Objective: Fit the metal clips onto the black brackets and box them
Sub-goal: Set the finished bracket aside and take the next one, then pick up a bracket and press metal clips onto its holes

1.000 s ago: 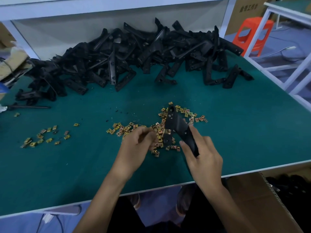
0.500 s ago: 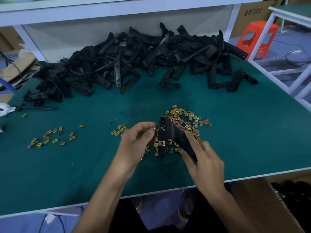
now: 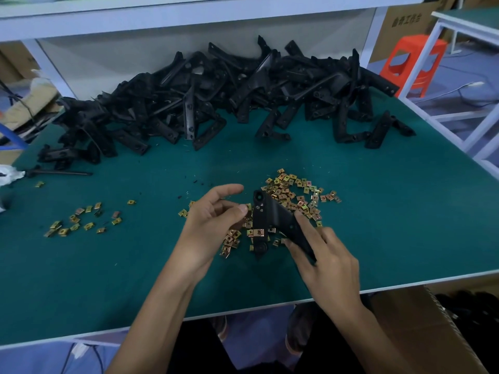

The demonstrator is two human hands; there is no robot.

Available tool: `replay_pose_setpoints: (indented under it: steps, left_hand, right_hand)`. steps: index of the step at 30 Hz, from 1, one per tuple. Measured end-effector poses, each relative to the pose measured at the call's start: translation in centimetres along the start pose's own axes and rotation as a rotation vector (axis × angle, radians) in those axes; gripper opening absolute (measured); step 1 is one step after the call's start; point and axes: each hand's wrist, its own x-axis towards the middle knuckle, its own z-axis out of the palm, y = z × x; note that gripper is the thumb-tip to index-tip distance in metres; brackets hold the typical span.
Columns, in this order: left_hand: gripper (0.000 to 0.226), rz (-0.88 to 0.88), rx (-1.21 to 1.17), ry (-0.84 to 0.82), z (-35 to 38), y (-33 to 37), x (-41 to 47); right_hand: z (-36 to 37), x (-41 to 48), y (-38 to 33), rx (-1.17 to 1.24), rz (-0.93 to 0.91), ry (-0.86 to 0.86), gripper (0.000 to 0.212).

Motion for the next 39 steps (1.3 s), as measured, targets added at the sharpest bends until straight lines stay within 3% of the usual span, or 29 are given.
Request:
replay_pose_setpoints:
  steps: [15, 23, 31, 35, 39]
  left_hand:
    - [0.05, -0.049, 0.244, -0.215, -0.3, 1.7, 0.7]
    - [0.027, -0.005, 0.207, -0.142, 1.8, 1.4, 0.0]
    - [0.02, 0.026, 0.237, -0.208, 4.3, -1.4, -1.1]
    - [0.035, -0.027, 0.303, -0.298, 4.7, -3.7, 0.0]
    - [0.042, -0.077, 0.414, -0.367, 5.0, -5.4, 0.7]
  right_hand:
    - [0.2, -0.1, 0.5, 0.016, -0.045, -0.053, 0.054]
    - [0.0, 0.0, 0.4, 0.051, 0.069, 0.017, 0.053]
    - [-4.6, -4.6, -0.2, 0.216, 0.444, 0.121, 0.058]
    - [-8.9, -11.1, 1.9, 0.278, 0.756, 0.343, 0.05]
    - [-14.8, -15.4, 6.0, 0.244, 1.035, 0.474, 0.059]
